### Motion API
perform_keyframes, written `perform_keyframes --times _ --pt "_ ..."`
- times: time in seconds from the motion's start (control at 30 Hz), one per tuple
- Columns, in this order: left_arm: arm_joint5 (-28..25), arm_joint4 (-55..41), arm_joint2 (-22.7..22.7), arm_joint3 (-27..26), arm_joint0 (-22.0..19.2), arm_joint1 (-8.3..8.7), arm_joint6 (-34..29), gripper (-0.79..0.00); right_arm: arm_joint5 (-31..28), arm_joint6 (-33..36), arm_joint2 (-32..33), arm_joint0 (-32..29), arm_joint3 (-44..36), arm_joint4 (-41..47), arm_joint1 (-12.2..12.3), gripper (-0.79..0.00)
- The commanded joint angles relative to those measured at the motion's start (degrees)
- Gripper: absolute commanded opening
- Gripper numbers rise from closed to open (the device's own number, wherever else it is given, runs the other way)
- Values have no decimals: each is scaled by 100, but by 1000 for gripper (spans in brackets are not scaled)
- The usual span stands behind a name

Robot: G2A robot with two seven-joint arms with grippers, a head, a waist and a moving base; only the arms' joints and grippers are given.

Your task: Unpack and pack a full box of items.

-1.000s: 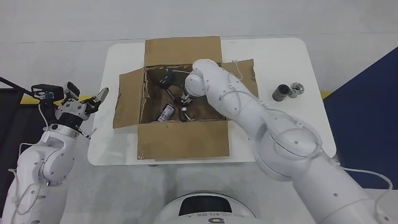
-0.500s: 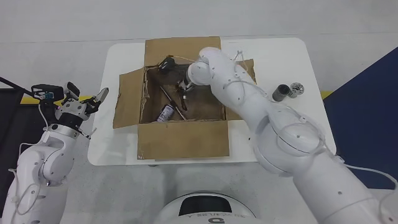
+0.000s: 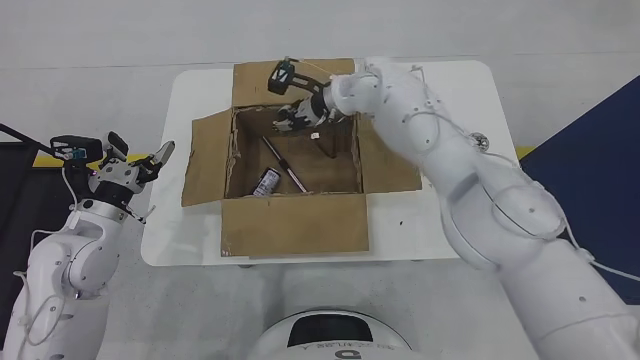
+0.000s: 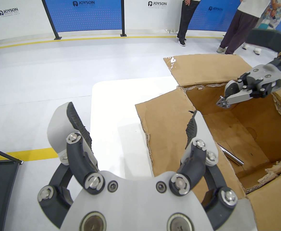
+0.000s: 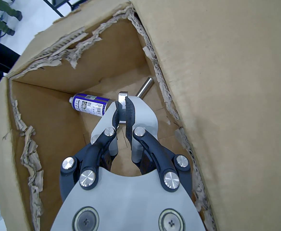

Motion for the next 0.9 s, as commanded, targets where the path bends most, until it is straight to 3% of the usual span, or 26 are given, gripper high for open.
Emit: perform_keyframes --times 0.0,0.13,0.27,0.47,0.63,0.87 --pt "0 0 0 0 0 0 0 0 19 63 190 -138 -419 -51 242 -785" --pt "0 0 0 0 0 0 0 0 257 363 758 -635 -1674 -110 785 -785" --pt "0 0 0 0 0 0 0 0 1145 1192 1416 -1416 -3418 -320 1296 -785" --pt "0 0 0 0 0 0 0 0 1857 2060 2254 -2468 -5261 -454 1752 -785" --pt "0 0 0 0 0 0 0 0 2229 2268 2420 -2748 -5610 -605 1853 -785" --pt "0 0 0 0 0 0 0 0 2447 2181 2428 -2669 -5369 -607 1859 -785"
